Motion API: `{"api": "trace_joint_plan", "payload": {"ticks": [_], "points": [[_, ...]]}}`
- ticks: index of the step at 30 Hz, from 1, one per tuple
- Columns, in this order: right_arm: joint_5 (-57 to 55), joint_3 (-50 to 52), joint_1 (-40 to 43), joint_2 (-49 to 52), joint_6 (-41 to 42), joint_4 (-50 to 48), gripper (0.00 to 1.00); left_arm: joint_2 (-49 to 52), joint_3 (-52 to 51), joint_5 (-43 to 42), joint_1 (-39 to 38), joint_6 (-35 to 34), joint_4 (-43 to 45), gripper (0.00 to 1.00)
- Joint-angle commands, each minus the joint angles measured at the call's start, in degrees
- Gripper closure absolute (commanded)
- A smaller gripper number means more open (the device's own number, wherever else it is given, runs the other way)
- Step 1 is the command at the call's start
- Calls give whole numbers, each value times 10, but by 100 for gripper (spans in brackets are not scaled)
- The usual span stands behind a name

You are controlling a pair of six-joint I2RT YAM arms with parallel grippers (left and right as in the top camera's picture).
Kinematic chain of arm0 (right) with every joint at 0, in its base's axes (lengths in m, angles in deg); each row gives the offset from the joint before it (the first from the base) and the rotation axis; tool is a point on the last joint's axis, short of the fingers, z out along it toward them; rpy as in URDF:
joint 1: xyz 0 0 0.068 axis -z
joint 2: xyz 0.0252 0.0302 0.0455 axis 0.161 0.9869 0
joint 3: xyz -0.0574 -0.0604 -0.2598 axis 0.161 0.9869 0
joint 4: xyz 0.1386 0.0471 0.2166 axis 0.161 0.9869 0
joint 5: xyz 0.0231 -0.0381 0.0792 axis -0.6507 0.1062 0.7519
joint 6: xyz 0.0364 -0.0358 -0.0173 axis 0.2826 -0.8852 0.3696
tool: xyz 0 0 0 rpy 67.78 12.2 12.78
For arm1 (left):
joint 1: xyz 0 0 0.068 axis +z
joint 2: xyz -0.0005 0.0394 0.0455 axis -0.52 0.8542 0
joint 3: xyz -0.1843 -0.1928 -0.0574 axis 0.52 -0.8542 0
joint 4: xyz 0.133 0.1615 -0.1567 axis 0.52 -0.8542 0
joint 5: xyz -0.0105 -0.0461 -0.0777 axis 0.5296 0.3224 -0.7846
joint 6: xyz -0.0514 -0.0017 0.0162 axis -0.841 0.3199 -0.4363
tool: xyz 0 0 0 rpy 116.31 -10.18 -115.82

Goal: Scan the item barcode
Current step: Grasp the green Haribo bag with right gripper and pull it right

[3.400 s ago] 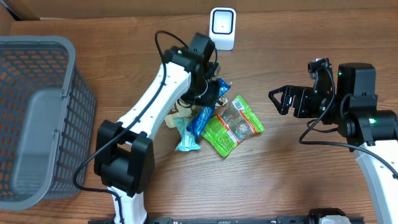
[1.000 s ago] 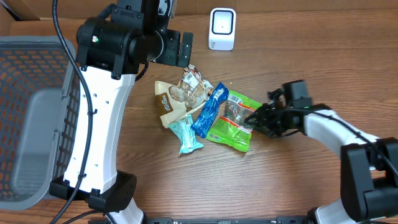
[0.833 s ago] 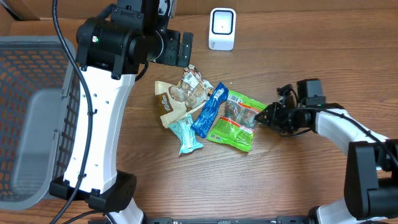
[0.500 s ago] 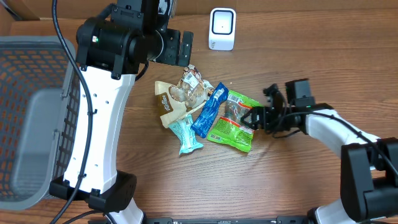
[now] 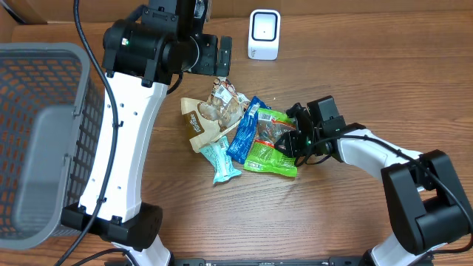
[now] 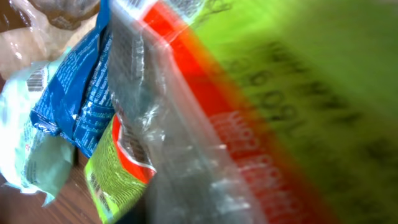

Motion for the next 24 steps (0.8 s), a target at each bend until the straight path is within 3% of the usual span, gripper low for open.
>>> {"api": "trace_joint_plan", "payload": {"ticks": [1,6,10,24], "points": [[6,-1,21,10,6,16,85,5,-8,3,2,-12,4,0],[117,-35,85,-31,3,71,96,5,-9,3,2,-12,4,0],[217,-51,121,-93,-1,71,96,5,-9,3,2,-12,4,0],[290,-55,121,-339,-30,77,96,5,-9,22,11,-12,20,0]]}}
